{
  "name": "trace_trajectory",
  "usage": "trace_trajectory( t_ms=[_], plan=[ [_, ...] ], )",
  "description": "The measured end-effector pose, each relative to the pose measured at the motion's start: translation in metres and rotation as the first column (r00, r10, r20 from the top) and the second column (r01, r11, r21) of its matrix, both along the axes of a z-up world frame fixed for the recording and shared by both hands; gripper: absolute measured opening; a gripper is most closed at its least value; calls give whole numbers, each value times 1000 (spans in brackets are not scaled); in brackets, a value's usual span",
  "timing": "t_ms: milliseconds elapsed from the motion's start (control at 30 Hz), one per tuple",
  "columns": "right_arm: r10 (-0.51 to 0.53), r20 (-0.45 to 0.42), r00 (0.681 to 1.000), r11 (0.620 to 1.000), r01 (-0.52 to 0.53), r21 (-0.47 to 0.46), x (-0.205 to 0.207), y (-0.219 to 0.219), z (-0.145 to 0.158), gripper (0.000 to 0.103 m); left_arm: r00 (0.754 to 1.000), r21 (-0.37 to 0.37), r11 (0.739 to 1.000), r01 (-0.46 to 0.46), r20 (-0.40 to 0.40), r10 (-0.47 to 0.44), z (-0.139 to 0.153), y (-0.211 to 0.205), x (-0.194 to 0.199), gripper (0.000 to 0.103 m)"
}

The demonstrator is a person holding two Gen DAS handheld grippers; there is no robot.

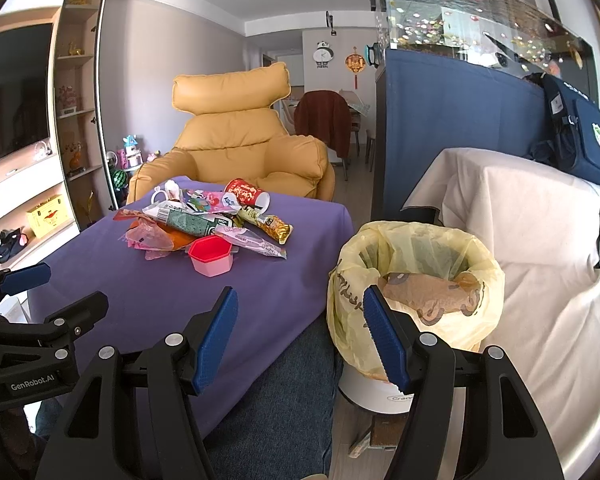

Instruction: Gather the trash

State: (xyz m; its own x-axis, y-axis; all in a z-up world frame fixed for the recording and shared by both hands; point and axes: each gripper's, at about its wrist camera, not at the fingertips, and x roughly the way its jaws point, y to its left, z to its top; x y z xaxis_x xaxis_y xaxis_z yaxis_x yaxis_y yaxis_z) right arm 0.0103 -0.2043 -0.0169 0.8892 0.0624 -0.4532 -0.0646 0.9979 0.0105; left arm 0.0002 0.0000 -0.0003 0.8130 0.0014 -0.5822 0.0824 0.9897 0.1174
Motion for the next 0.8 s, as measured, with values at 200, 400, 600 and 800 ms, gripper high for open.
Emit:
trace_trajectory(
  t_ms=[200,400,600,800],
  plan=[
    [0,-2,1000,1000,0,1,-1,-1,0,62,1000,0,1000,0,0,0,0,0,0,86],
    [0,-2,1000,1000,0,2,-1,-1,0,62,1000,-1,1000,0,1,0,0,0,0,86],
    [0,-2,1000,1000,0,1,-1,-1,0,62,1000,-2,1000,2,-3,-2,-1,-5,2,86],
    [-3,-15,1000,1000,3,-1,3,-2,-4,62,1000,-21,1000,15,-24,-16,2,0,6,86]
  ],
)
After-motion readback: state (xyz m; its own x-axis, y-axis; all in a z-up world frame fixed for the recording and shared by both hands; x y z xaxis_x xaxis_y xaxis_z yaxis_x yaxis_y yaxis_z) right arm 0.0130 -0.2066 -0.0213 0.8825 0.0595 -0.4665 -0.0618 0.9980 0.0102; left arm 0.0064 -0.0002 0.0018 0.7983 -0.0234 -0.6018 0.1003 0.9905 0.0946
